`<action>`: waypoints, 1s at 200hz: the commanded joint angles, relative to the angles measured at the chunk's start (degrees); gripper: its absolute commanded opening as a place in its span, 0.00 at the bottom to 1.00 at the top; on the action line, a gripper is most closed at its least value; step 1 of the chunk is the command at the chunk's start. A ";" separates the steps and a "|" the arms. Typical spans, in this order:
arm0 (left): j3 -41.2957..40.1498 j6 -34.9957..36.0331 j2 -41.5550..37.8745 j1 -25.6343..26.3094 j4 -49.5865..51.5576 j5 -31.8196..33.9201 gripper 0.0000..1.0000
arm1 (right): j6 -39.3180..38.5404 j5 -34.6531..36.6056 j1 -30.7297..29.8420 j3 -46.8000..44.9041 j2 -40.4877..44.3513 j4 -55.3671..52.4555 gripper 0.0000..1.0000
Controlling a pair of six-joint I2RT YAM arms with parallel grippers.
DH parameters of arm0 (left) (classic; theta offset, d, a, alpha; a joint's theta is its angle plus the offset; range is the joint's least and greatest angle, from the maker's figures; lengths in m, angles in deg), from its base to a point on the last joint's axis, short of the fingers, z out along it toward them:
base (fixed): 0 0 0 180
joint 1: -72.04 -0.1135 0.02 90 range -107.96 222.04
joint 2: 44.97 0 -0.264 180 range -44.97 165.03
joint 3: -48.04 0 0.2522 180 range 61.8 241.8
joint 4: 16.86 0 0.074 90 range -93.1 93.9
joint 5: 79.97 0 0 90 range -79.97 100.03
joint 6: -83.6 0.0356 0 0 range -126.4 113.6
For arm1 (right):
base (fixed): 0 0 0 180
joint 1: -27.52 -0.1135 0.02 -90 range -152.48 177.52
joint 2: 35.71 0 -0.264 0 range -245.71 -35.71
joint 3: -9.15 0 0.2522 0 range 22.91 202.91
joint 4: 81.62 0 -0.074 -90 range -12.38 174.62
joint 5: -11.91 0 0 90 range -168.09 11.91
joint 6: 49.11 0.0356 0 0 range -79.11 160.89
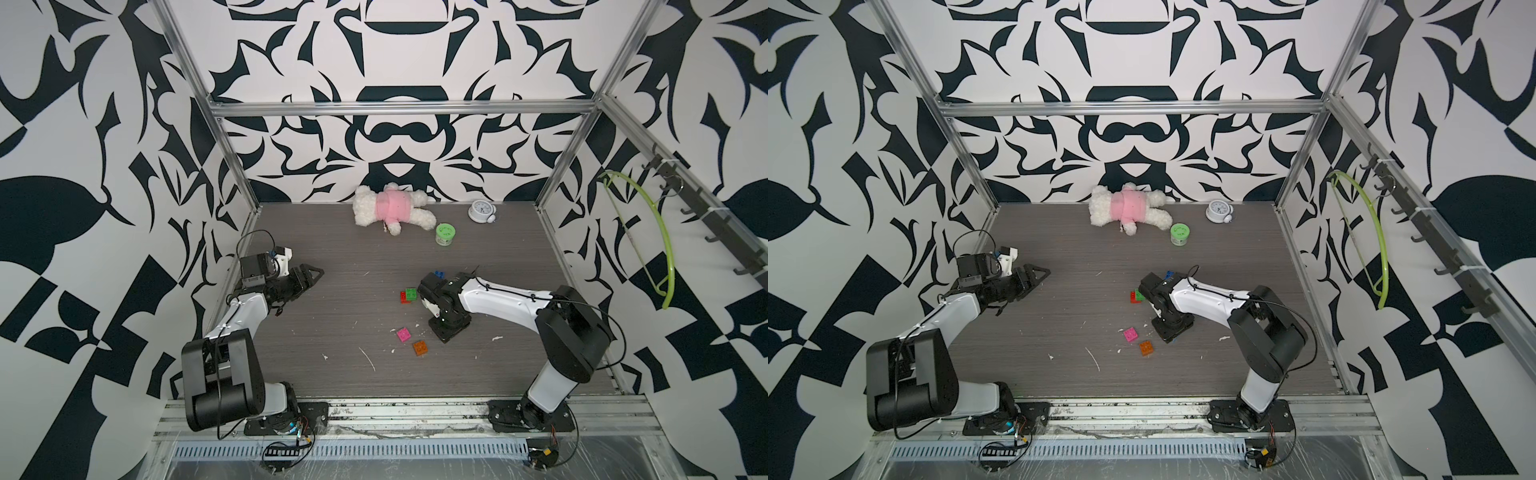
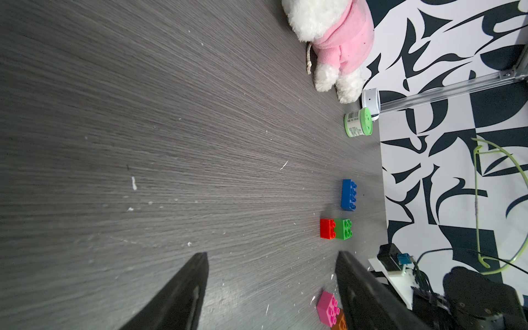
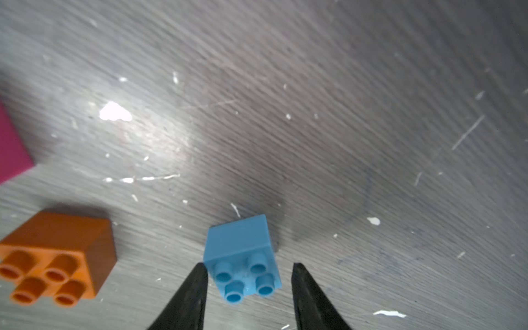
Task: Assemble the letter y with lego
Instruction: Pick up the lego brick from the center of the board.
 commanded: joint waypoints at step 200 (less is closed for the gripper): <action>1.08 2.47 -3.22 -6.81 3.47 -1.18 0.77 | -35.81 2.68 -10.07 45.08 -19.72 -15.57 0.24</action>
